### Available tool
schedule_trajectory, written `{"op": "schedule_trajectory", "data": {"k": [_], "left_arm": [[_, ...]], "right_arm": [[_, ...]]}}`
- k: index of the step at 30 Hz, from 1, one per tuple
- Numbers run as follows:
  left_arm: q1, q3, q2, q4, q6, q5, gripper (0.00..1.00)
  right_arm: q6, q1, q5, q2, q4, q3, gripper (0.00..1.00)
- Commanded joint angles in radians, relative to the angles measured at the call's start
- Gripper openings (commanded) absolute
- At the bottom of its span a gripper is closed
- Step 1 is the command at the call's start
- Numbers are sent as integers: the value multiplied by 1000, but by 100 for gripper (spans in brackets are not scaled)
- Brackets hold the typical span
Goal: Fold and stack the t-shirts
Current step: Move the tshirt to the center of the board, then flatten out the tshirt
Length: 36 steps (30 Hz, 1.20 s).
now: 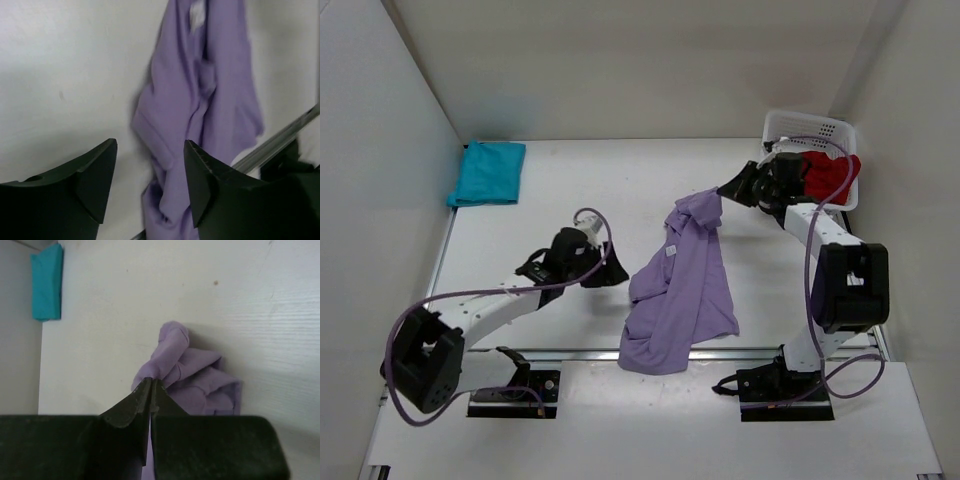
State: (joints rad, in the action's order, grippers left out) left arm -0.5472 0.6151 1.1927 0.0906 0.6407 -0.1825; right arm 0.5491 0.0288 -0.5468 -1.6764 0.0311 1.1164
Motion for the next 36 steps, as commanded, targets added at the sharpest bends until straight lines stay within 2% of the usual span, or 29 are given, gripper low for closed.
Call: {"op": "schedule_trajectory", "data": {"k": [1, 4, 9, 13, 18, 20, 23, 24, 26, 31, 36], "left_arm": [[-92, -23, 56, 142, -78, 5, 72], [-147, -14, 87, 205, -114, -8, 78], [-178, -9, 168, 222, -153, -153, 80], [-195, -66, 241, 29, -53, -372, 75], [-221, -83, 255, -119, 34, -383, 51], [-211, -92, 265, -172, 69, -376, 26], [-191, -69, 275, -210, 97, -350, 4], [-175, -60, 278, -209, 100, -348, 0], [-123, 1, 285, -158, 73, -310, 0], [134, 286, 326, 13, 7, -192, 0], [265, 521, 439, 107, -24, -86, 0]], "right_arm": [[-12, -27, 45, 119, 113, -4, 0], [-18, -26, 50, 132, 111, -27, 0], [-5, -53, 38, 152, 142, -76, 0], [-17, -46, 53, 164, 141, -84, 0], [-17, -43, 53, 173, 145, -124, 0], [-8, -46, 44, 178, 167, -148, 0], [0, -33, 44, 195, 181, -190, 0], [-5, -35, 51, 201, 176, -194, 0], [2, -35, 67, 230, 182, -240, 0], [37, 8, 156, 343, 151, -366, 0], [86, 92, 157, 449, 138, -516, 0]]}}
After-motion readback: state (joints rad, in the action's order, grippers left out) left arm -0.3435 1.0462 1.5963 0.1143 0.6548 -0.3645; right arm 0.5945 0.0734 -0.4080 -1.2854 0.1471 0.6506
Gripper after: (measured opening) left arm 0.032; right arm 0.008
